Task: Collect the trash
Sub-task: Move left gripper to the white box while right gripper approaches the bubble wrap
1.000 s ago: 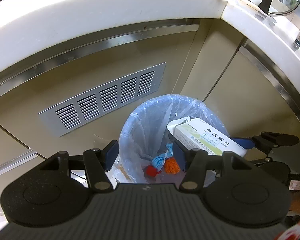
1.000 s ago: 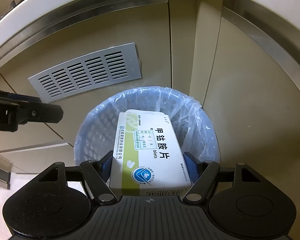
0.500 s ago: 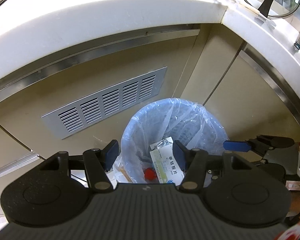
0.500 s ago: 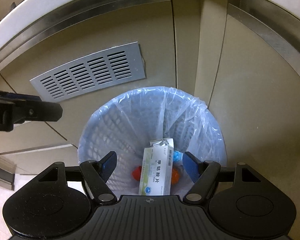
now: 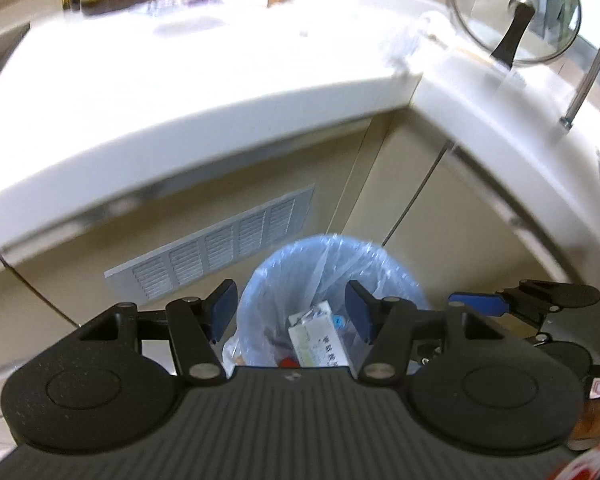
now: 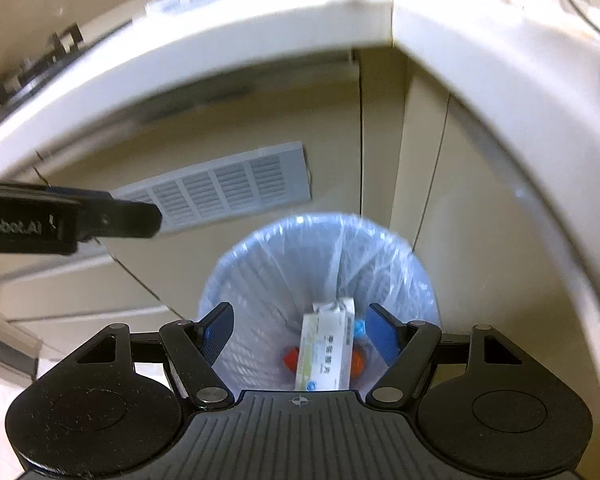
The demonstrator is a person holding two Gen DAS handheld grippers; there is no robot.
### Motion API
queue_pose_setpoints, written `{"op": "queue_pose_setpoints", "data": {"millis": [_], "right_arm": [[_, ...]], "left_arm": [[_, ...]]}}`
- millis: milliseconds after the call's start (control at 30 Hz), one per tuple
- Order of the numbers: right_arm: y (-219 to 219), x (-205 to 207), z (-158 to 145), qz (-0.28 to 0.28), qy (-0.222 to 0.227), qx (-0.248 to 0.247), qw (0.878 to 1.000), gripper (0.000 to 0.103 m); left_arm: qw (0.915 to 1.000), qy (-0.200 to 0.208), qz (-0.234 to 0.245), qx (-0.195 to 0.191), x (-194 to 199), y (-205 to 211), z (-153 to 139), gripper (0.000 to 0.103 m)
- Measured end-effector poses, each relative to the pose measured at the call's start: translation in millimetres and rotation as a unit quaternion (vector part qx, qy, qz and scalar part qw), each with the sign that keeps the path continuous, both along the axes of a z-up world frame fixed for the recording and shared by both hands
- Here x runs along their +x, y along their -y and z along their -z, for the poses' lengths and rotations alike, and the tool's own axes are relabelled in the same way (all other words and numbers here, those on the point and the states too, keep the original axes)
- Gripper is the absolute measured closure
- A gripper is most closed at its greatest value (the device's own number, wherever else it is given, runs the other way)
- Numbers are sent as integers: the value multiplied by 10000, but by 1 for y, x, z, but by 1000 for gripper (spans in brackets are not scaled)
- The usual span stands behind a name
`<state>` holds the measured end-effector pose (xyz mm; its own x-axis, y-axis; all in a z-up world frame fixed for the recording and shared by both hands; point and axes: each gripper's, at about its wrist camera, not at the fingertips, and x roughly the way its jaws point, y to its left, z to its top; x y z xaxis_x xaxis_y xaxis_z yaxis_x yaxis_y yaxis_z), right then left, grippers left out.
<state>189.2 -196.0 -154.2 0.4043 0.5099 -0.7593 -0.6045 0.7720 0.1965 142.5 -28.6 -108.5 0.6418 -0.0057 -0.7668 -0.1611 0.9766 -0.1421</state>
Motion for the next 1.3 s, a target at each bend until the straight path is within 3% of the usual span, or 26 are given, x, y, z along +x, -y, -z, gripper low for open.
{"op": "queue_pose_setpoints", "data": {"millis": [500, 733, 1033, 1167, 1300], "right_arm": [[8, 44, -106, 382, 1046, 771, 9908, 31], [3, 97, -128, 572, 1087, 1135, 9859, 31], [-9, 149, -132, 617, 959, 1216, 9860, 31], [-17, 161, -124, 585, 873, 1121, 9881, 31], [-22, 170, -116, 597, 785, 1055, 9895, 32]], "left_arm": [[9947, 991, -132, 225, 26, -7, -90, 47], [9897, 1257, -466, 507, 44, -32, -119, 47], [9866, 1082, -481, 1125, 88, -82, -117, 47], [9851, 930, -83, 1447, 111, -97, -106, 33], [9829, 761, 439, 1619, 132, -106, -94, 29]]}}
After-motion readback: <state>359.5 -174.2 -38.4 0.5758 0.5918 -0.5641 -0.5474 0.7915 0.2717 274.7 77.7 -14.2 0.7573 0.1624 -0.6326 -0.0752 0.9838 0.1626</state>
